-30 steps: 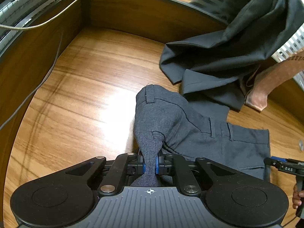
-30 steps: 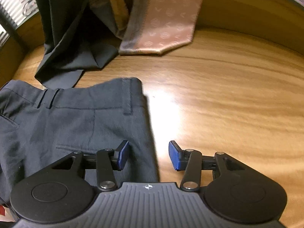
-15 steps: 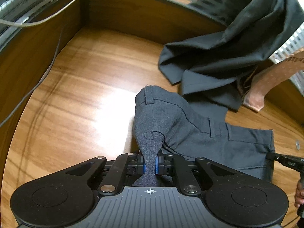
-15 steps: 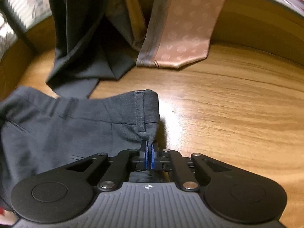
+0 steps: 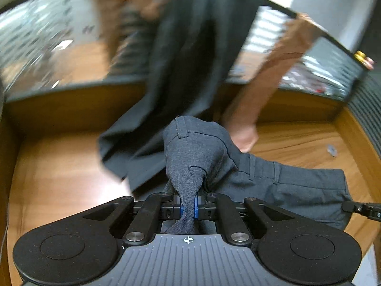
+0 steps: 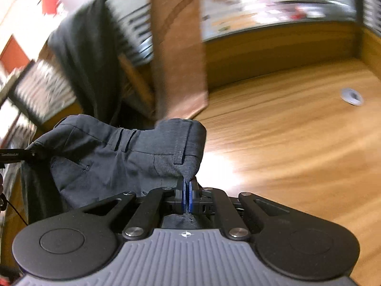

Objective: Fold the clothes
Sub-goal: 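Lift the trousers by the waistband with both grippers and flip them over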

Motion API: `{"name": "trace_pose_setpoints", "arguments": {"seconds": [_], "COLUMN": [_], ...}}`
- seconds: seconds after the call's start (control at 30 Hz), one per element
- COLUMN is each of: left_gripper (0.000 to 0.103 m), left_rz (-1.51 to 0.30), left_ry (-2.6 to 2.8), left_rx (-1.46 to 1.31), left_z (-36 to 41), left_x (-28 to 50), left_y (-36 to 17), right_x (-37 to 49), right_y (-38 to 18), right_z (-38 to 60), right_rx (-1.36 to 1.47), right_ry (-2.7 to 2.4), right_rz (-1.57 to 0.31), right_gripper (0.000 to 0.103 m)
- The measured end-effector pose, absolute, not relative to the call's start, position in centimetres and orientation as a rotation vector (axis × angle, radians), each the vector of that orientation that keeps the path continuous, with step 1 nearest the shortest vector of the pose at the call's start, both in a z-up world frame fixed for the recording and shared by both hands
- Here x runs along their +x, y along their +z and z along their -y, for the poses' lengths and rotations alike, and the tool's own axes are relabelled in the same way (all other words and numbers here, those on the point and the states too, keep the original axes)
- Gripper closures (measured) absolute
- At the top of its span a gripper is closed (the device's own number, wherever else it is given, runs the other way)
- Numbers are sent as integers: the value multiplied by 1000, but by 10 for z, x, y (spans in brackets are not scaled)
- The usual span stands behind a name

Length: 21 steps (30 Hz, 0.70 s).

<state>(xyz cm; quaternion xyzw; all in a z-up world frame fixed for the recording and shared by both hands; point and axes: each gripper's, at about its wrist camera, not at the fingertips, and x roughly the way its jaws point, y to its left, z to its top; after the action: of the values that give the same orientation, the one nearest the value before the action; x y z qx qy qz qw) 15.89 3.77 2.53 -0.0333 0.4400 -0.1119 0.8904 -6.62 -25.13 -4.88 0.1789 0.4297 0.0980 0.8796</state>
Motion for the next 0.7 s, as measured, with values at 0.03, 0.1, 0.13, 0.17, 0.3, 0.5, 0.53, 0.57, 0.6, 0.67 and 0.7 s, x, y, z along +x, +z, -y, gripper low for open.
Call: {"name": "trace_pose_setpoints", "arguments": {"seconds": [0.03, 0.1, 0.13, 0.17, 0.3, 0.5, 0.53, 0.57, 0.6, 0.67, 0.7], "left_gripper": [94, 94, 94, 94, 94, 94, 94, 94, 94, 94, 94], "left_rz": [-906, -889, -883, -878, -853, -810, -805, -800, -794, -789, -786], "left_ry": [-255, -300, -319, -339, -416, -524, -546, -568, -590, -630, -650], "left_rx": [-46, 0, 17, 35, 104, 198, 213, 228, 243, 266, 277], "left_z": [-25, 1, 17, 33, 97, 211, 230, 249, 269, 301, 318], "left_x": [165, 177, 184, 190, 216, 240, 242, 245, 248, 252, 253], "left_y": [29, 37, 39, 40, 46, 44, 44, 45, 45, 42, 41], "right_x": [-73, -87, -93, -99, -123, -153, -157, -162, -166, -177, -184], "right_y": [-46, -41, -39, -38, -34, -42, -42, -44, -46, -50, -53], "right_z": [262, 282, 293, 304, 348, 421, 434, 446, 458, 483, 495], "right_rx": [395, 426, 441, 455, 514, 589, 596, 608, 619, 638, 646], "right_ry": [180, 145, 128, 114, 45, -75, -96, -116, -136, -184, -207], "right_rz": [-882, -859, -847, -837, -800, -760, -755, -751, -748, -748, -750], "right_gripper": [101, 101, 101, 101, 101, 101, 101, 101, 101, 101, 101]}}
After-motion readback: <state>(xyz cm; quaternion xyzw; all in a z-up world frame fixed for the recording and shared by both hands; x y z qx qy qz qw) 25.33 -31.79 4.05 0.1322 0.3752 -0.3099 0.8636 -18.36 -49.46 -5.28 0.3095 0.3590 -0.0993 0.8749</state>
